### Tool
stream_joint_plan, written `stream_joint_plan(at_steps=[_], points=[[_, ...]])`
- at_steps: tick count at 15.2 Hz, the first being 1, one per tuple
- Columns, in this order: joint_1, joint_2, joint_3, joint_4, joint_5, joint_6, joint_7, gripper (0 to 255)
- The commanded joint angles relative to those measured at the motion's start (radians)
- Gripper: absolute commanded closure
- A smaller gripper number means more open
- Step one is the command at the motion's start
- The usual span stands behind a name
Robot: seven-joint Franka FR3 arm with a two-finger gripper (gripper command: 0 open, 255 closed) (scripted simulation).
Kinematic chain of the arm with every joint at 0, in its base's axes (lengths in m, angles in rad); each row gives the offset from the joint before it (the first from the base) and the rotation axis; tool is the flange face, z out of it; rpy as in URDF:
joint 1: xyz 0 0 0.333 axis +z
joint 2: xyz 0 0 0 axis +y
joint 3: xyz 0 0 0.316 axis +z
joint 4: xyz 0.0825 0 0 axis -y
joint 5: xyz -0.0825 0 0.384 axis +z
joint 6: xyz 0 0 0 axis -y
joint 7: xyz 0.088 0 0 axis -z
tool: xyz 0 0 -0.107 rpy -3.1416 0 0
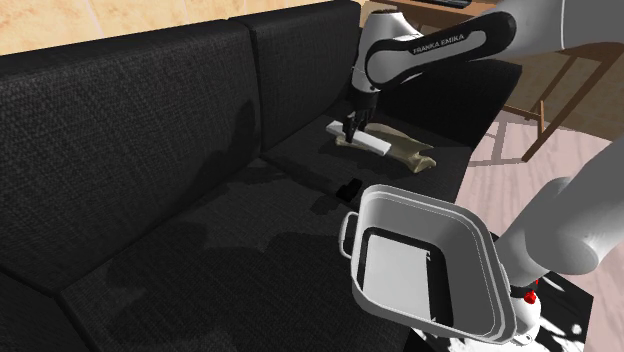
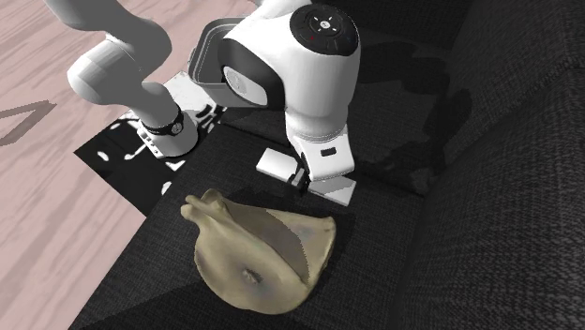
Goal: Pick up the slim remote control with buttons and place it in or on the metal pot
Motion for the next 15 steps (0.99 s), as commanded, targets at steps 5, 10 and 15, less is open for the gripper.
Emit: stream_joint_plan(at_steps=[5,10,15], points=[[0.001,-0.025,0.001,0.054,-0.001,-0.079,0.004,255],[0.001,-0.041,0.001,0.104,-0.002,-0.146,0.005,255],[0.001,-0.052,0.001,0.16,-0.002,-0.212,0.005,255]])
